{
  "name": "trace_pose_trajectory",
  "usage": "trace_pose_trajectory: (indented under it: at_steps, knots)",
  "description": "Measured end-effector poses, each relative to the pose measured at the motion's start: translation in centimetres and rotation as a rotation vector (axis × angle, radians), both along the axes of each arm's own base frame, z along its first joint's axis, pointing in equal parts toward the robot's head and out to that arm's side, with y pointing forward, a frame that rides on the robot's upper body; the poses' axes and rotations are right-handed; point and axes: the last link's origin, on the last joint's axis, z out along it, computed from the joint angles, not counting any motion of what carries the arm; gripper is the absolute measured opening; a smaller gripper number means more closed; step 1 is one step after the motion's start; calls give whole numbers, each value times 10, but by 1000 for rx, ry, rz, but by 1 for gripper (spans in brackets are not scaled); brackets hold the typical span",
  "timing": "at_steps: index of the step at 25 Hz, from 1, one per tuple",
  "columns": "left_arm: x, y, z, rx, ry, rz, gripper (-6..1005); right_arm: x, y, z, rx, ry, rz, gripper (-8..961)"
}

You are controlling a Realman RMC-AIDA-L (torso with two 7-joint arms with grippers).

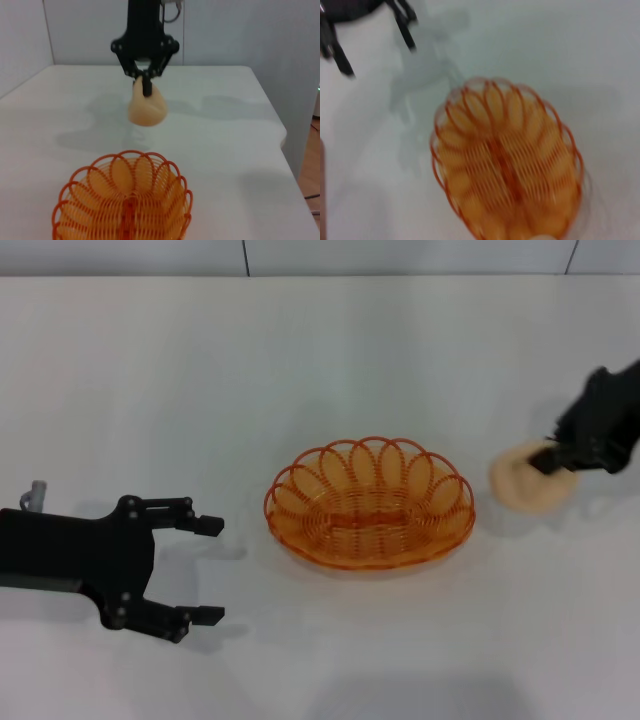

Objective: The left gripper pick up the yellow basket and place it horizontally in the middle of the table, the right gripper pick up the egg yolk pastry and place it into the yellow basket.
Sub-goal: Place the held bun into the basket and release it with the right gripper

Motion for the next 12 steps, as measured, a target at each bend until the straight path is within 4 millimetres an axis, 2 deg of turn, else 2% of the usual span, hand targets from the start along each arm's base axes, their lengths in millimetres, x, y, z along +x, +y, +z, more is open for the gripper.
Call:
trace_pose_trajectory:
  at_steps: [2, 6, 12]
  knots:
    - [-1, -3, 2, 3, 7, 0, 887, -15, -1, -3, -15, 85, 32, 42]
    - [-1, -7, 5, 23, 22, 2, 887, -30, -1, -12, -31, 144, 60, 42]
    - [-1, -7, 7, 25, 26, 8, 887, -50, 1, -48, -24, 178, 109, 41]
